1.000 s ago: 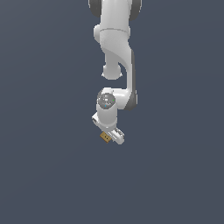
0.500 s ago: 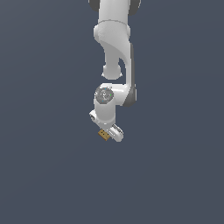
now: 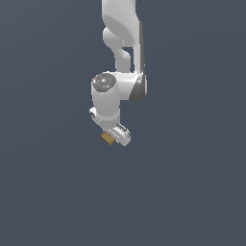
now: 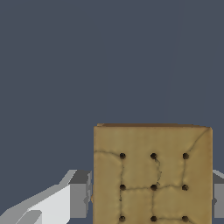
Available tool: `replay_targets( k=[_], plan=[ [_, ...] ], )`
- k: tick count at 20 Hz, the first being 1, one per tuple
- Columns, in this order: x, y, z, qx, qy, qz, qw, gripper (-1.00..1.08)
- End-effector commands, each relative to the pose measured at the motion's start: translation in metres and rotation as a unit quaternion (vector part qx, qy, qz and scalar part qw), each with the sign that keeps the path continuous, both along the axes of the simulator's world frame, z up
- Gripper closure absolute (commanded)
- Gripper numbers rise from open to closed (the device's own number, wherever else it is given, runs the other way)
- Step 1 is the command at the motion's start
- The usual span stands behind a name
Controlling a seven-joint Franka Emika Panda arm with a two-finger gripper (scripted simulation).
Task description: Pick up the object and move it to a goal position.
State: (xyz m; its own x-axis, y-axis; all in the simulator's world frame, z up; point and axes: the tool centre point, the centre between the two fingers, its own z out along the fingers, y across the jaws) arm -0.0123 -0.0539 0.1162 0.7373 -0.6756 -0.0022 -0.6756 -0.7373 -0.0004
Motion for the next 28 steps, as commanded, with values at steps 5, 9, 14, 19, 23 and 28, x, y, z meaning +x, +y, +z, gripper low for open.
replay_targets(
  k=[5, 9, 14, 19, 23, 28],
  plan=[
    [-0.007, -0.024, 0.076, 0.000, -0.001, -0.001, 1.0000, 1.08],
    [-0.011, -0.038, 0.120, 0.000, -0.001, -0.001, 1.0000, 1.08],
    [-0.013, -0.053, 0.165, -0.001, -0.001, -0.001, 1.0000, 1.08],
    [-0.014, -0.062, 0.196, -0.001, -0.001, 0.000, 1.0000, 1.08],
    [-0.014, -0.067, 0.210, -0.001, -0.001, 0.000, 1.0000, 1.08],
    [-0.013, -0.069, 0.216, -0.001, -0.001, 0.000, 1.0000, 1.08]
  ],
)
